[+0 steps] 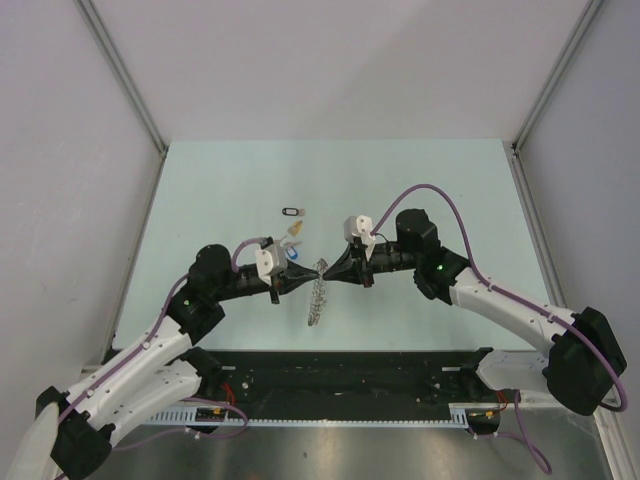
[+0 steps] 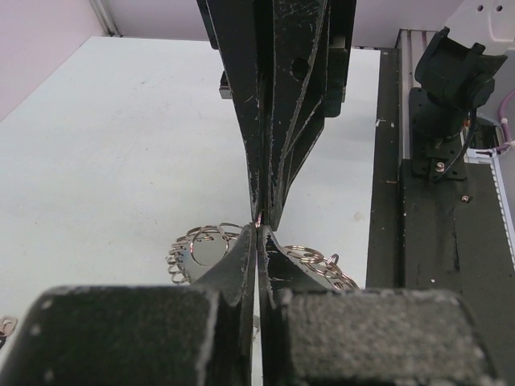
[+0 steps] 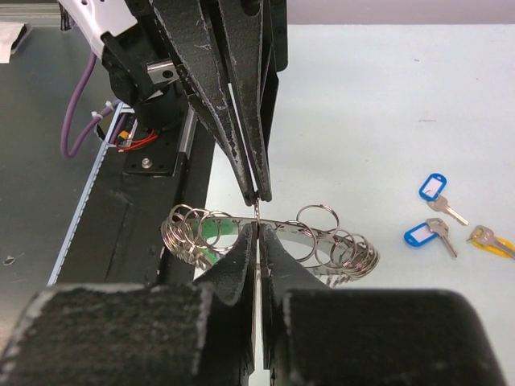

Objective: Put the keys on the keyring

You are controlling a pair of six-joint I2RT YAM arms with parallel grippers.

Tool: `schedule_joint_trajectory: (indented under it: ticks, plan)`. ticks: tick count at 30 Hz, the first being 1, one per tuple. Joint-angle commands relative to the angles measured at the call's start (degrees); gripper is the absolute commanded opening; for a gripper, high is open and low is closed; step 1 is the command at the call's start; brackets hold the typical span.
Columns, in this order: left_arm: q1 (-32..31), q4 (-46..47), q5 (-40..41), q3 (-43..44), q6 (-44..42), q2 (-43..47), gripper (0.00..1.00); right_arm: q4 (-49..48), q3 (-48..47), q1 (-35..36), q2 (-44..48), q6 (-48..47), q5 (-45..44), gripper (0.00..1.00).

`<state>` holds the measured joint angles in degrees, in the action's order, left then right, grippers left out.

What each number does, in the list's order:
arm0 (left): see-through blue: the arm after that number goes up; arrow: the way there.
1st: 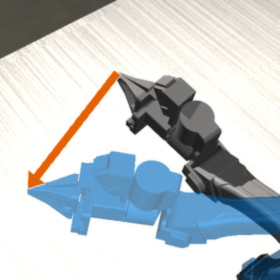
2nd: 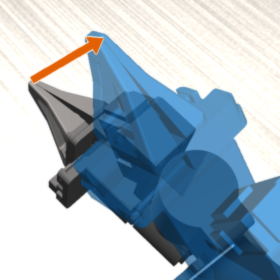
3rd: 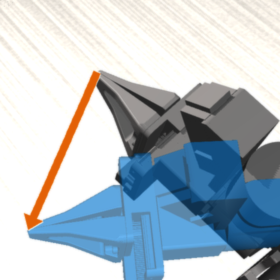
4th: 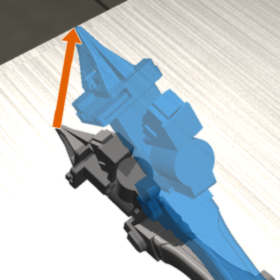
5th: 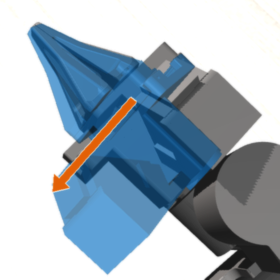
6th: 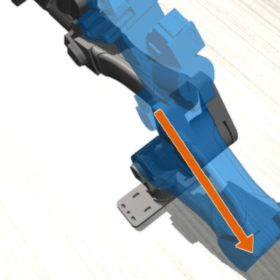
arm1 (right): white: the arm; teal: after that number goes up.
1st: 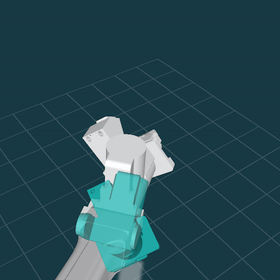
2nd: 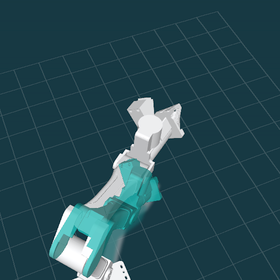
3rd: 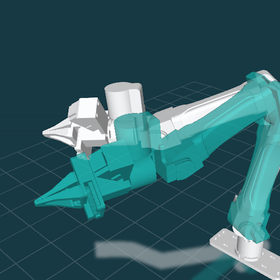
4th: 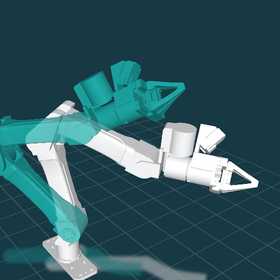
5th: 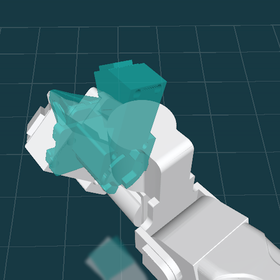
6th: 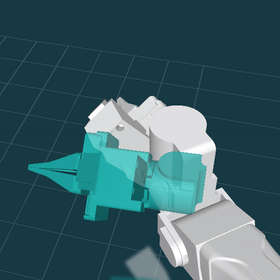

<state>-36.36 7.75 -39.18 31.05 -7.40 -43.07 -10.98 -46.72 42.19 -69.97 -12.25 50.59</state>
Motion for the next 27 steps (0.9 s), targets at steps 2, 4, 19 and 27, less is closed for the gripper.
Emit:
schedule_joint_trajectory:
  ticks: [2, 4, 19, 27]
  plan:
    - [-0.12, 1.4, 0.68, 0.94, 0.29, 1.14, 0.14, -1.15, -0.65, -0.1, 1.15, -0.67, 0.22, 0.0]
    - [-0.12, -2.19, 1.3, 2.17, -0.51, 0.97, 0.33, -0.27, -0.57, -0.01, 2.12, -1.37, -0.93, 0.0]
    - [-0.2, -21.28, -1.78, 13.51, -6.84, -6.67, 0.47, 15.11, -6.36, 2.98, 2.92, -11.65, -8.93, 0.0]
    - [-1.26, -22.6, -2.66, 13.86, -9.3, -8.43, 0.41, 16.7, -7.51, 4.12, 2.83, -12.71, -10.69, 0.0]
